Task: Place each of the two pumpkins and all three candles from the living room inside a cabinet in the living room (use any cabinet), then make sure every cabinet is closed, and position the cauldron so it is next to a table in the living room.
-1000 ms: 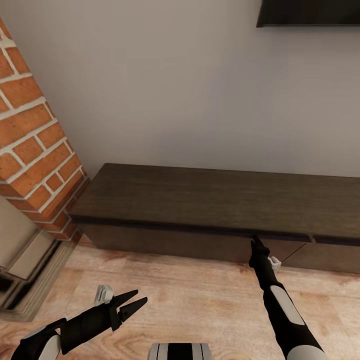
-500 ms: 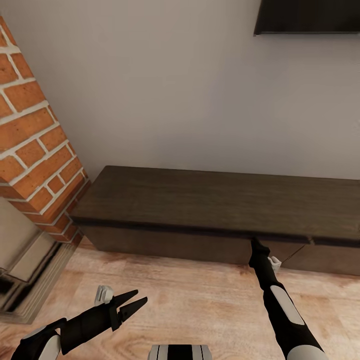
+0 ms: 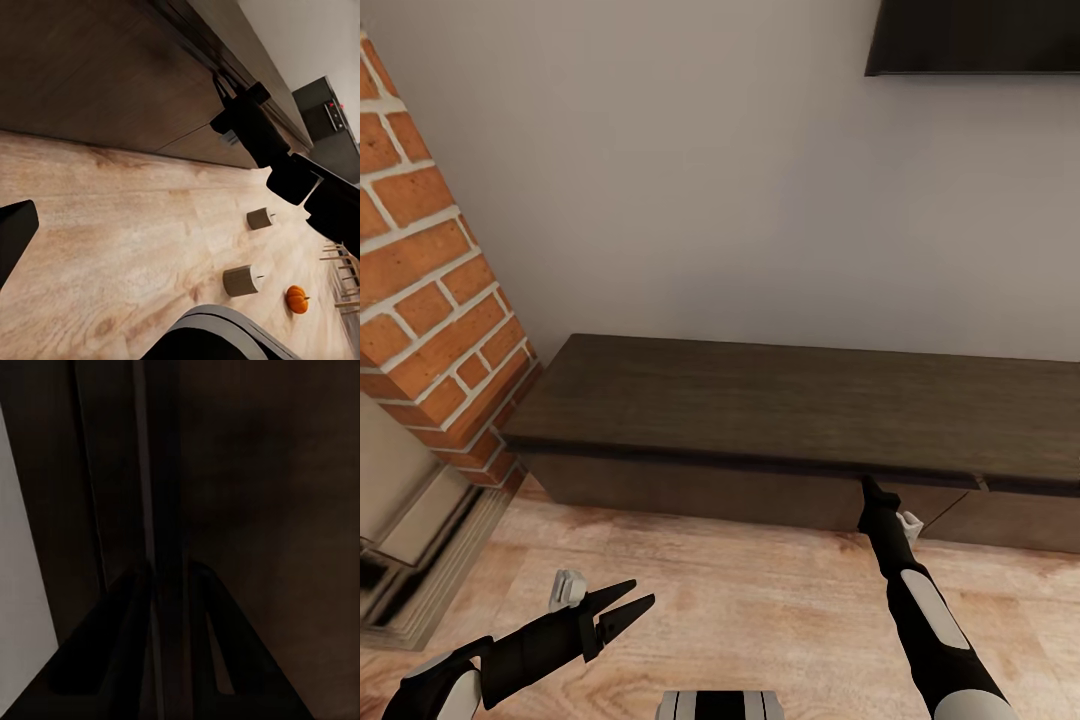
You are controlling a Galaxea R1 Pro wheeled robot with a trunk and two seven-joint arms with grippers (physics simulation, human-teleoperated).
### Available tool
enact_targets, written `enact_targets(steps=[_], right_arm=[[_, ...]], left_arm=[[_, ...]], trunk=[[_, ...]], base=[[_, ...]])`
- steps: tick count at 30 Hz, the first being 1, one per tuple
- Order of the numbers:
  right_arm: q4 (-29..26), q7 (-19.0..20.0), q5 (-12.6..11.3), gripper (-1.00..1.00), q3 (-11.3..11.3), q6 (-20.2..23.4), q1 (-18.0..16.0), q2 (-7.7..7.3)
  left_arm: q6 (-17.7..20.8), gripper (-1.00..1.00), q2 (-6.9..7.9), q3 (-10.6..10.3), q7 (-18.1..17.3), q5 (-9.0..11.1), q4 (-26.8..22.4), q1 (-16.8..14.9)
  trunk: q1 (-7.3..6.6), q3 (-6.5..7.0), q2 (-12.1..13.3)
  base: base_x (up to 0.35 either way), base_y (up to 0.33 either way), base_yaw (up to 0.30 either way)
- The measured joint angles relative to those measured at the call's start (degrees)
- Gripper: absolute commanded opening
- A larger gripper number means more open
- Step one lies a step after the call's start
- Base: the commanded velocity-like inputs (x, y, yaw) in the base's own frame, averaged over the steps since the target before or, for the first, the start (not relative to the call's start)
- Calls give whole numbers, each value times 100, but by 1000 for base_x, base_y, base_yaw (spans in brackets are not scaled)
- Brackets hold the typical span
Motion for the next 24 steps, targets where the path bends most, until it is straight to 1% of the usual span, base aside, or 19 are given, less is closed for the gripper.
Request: enact_targets(steps=[24], right_arm=[[-6,-7,5,-100,-2,1,0,0]], left_arm=[[-1,100,-4,0,0,-1,0,0]], trunk=[[0,0,0]], base=[[0,0,0]])
